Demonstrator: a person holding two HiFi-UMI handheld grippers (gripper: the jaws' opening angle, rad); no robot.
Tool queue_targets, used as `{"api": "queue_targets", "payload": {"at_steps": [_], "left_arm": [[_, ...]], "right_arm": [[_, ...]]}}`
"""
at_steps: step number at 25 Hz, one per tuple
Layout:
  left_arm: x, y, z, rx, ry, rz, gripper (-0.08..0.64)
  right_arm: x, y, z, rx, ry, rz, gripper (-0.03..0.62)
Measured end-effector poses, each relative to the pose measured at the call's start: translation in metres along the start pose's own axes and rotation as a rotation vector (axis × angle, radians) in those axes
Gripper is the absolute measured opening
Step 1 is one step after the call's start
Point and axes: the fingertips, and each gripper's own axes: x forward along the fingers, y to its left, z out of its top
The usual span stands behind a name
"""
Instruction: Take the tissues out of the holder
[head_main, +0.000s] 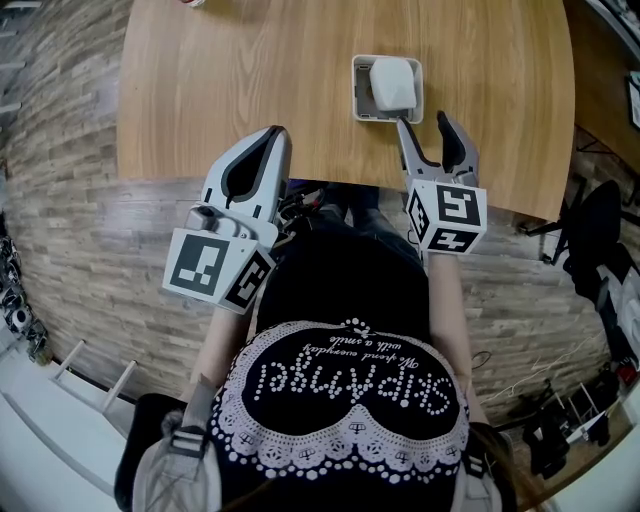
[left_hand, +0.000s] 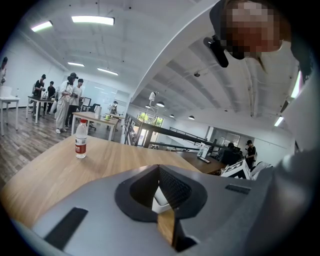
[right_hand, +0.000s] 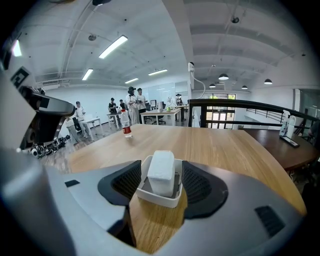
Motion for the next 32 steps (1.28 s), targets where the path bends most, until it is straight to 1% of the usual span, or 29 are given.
{"api": "queue_targets", "payload": {"at_steps": [15, 18, 20, 23, 27, 30, 32], "left_arm": [[0.002, -0.003, 0.000, 0.002, -0.004, -0.009, 0.006], [0.001, -0.005, 0.001, 0.003, -0.006, -0.009, 0.006], [-0.001, -0.006, 0.001, 0.003, -0.008, -0.007, 0.006], [-0.004, -0.004, 0.002, -0.002, -0.010, 0.004, 0.006], [-0.008, 0.000, 0.003, -0.003, -0.013, 0.023, 0.006], [-0.009, 0.003, 0.002, -0.008, -0.018, 0.033, 0.006], [-0.009, 0.004, 0.002, -0.012, -0.021, 0.036, 0.006]], "right_arm": [[-0.003, -0.006, -0.004, 0.010, 0.006, -0.018, 0.241], [0.002, -0.005, -0.006, 0.011, 0.014, -0.009, 0.242], [0.010, -0.004, -0.006, 0.008, 0.026, 0.008, 0.261], [0.030, -0.002, -0.009, 0.001, 0.062, 0.028, 0.298], [0.057, -0.006, -0.017, -0.016, 0.135, 0.014, 0.329], [0.072, -0.010, -0.028, 0.003, 0.206, 0.007, 0.348], [0.077, -0.007, -0.031, 0.024, 0.238, 0.024, 0.356]]}}
